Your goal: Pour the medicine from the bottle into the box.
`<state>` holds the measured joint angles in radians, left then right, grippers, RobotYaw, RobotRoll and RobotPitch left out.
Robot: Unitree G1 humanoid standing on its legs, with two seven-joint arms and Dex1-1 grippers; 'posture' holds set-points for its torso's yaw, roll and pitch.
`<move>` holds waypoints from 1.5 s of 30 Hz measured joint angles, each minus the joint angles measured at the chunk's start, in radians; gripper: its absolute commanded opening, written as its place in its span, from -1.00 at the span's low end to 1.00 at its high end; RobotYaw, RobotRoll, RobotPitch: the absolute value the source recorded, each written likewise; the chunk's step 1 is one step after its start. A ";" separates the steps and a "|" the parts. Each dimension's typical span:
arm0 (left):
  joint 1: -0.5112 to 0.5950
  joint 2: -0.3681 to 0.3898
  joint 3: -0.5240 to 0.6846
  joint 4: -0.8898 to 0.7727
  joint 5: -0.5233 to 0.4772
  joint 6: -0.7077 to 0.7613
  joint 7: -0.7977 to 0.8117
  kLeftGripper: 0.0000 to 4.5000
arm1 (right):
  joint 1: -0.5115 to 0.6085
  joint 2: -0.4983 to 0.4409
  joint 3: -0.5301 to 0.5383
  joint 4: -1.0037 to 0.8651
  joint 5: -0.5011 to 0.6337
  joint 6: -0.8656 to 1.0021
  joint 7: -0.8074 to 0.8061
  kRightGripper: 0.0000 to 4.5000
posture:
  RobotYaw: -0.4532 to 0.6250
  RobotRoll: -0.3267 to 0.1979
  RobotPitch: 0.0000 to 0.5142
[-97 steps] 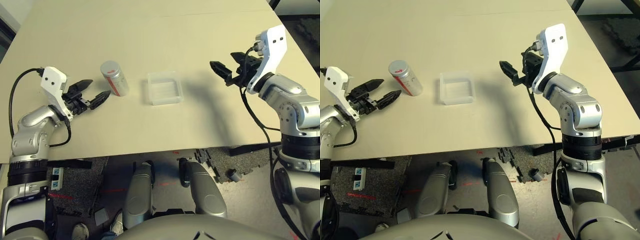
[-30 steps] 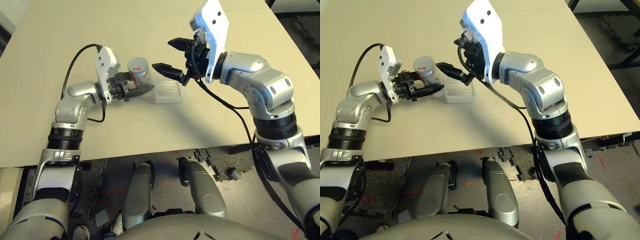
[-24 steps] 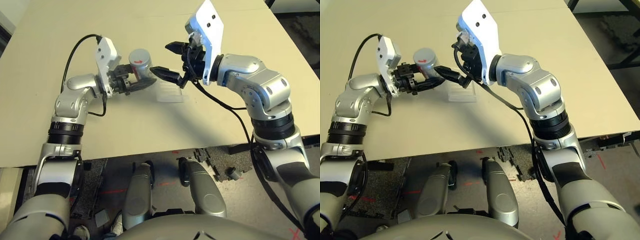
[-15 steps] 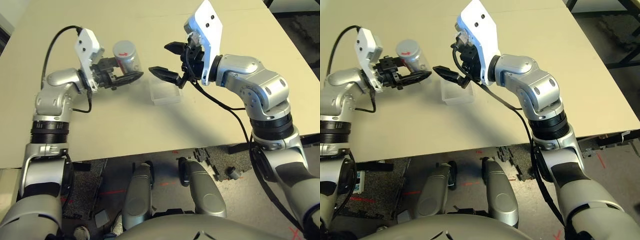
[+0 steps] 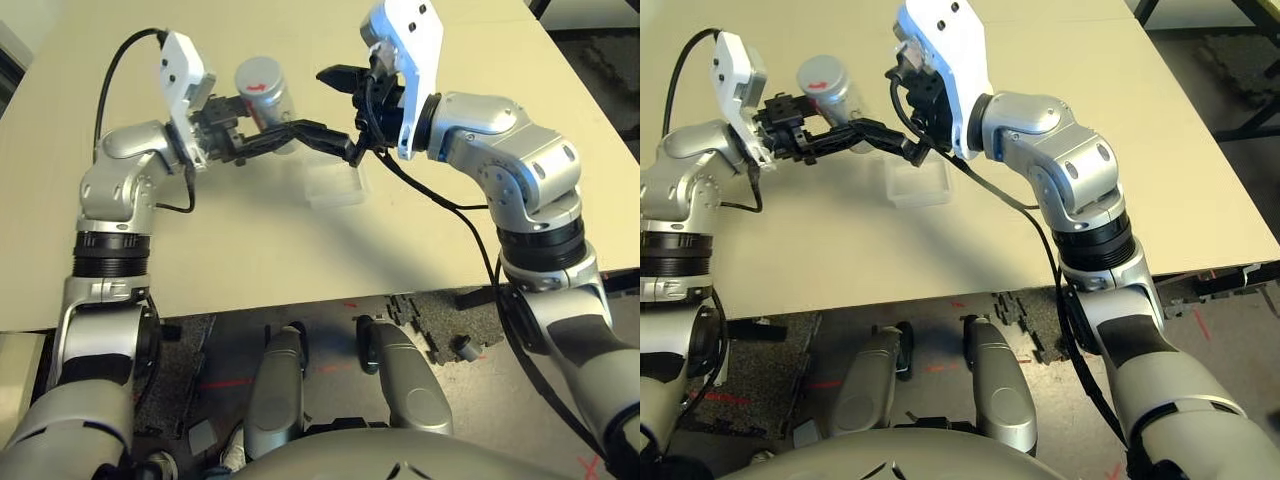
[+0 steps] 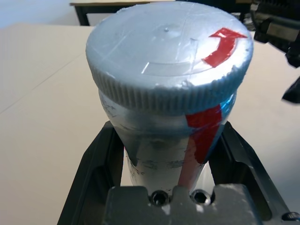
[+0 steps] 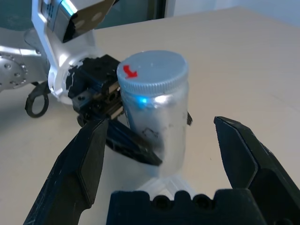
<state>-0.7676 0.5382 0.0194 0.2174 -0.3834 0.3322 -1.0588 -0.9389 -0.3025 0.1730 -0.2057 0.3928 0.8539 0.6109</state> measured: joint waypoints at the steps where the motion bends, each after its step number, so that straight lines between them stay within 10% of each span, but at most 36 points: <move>1: -0.003 -0.013 -0.002 0.004 0.001 -0.003 0.000 0.23 | -0.003 0.000 -0.001 0.000 0.001 0.003 -0.001 1.00 | -0.18 0.25 -0.29; 19: 0.001 -0.044 -0.041 0.033 0.013 -0.019 -0.017 0.23 | -0.028 0.006 -0.001 0.001 -0.008 -0.004 -0.021 1.00 | -0.18 0.25 -0.27; 33: 0.020 -0.050 -0.052 0.024 0.015 -0.005 -0.025 0.23 | -0.026 -0.001 0.010 -0.006 -0.010 -0.011 -0.001 -1.00 | -0.17 0.25 -0.23; 37: 0.020 -0.051 -0.060 0.024 0.015 -0.003 -0.032 0.23 | -0.023 0.002 0.010 -0.008 -0.009 -0.011 0.002 -0.69 | -0.17 0.25 -0.22; 45: 0.019 -0.046 -0.060 0.029 0.016 -0.010 -0.046 0.23 | -0.034 0.028 -0.003 -0.002 0.005 0.013 -0.017 0.59 | -0.17 0.25 -0.21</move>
<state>-0.7483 0.4921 -0.0410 0.2466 -0.3679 0.3219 -1.1052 -0.9729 -0.2743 0.1702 -0.2081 0.3978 0.8670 0.5942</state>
